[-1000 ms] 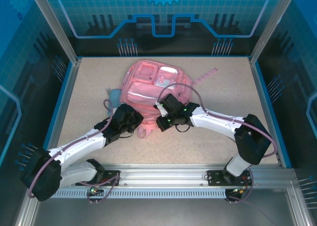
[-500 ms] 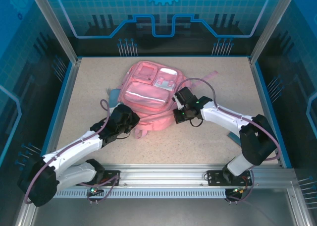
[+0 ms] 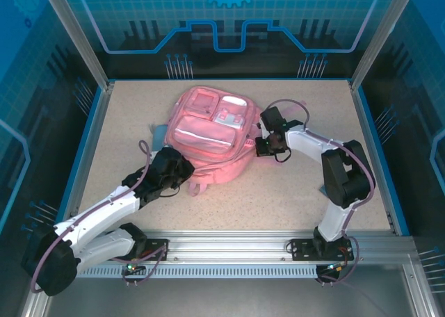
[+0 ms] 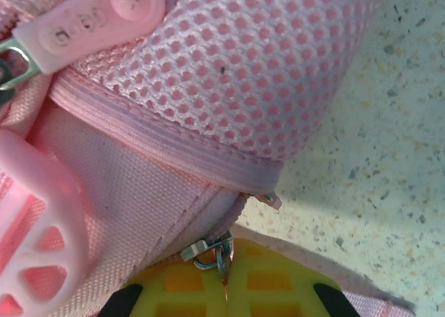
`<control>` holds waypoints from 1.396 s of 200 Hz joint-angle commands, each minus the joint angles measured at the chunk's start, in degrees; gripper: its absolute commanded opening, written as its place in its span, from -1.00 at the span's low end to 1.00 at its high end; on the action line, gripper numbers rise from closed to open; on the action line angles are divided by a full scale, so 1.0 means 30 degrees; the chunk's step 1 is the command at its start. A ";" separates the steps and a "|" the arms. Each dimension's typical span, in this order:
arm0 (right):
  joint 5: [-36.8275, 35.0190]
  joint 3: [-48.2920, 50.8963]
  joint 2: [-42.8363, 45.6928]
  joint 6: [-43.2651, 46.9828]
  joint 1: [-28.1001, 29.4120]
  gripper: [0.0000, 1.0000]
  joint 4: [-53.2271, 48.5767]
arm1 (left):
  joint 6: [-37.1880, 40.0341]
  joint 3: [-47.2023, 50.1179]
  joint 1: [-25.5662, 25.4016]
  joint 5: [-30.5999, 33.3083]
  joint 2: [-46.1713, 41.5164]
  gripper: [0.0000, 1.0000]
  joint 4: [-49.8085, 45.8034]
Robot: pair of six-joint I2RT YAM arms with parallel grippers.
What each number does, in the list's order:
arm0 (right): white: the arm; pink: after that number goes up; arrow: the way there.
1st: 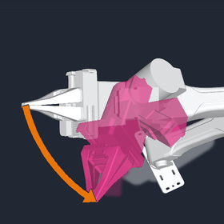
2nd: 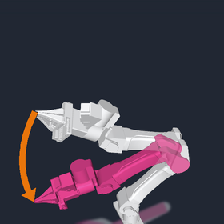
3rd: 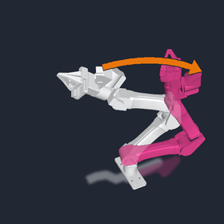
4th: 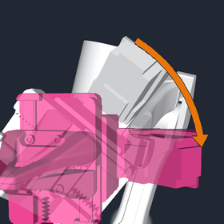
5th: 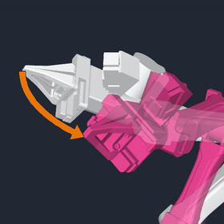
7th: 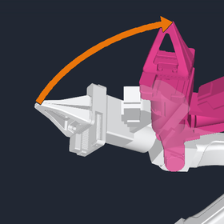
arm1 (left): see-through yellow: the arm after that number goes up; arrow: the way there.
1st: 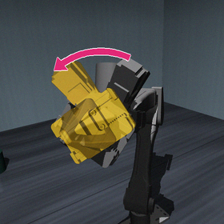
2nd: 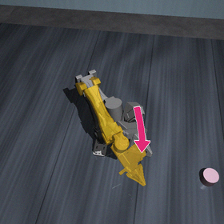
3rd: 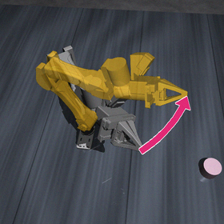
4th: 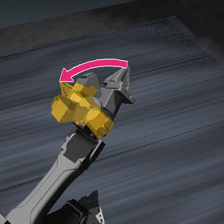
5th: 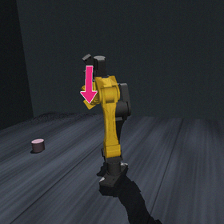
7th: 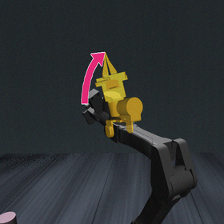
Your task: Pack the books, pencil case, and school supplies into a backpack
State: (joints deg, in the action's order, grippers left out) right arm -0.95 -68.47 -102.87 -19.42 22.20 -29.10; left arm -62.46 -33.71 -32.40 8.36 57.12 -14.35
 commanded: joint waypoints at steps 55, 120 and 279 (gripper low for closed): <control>0.0391 -0.1402 0.1316 0.1609 -0.2952 -0.54 -0.0037 | 0.3936 -0.2672 -0.0105 -0.3968 0.2041 0.16 0.1720; 0.2903 0.1303 0.5902 -0.1886 -0.3119 0.47 -0.0573 | 1.0239 -0.7533 -0.0101 -0.1833 0.4183 0.71 -0.2344; 0.7319 0.7105 0.4899 -1.2528 0.1215 -0.01 0.7438 | 1.5056 -0.9022 -0.0068 -0.2040 0.5949 0.97 -0.2795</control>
State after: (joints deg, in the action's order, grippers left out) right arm 21.10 -47.40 -87.02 -56.12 25.19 -10.02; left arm -21.37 -60.27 -32.69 4.62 73.95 -20.80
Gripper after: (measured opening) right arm 0.528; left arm 0.986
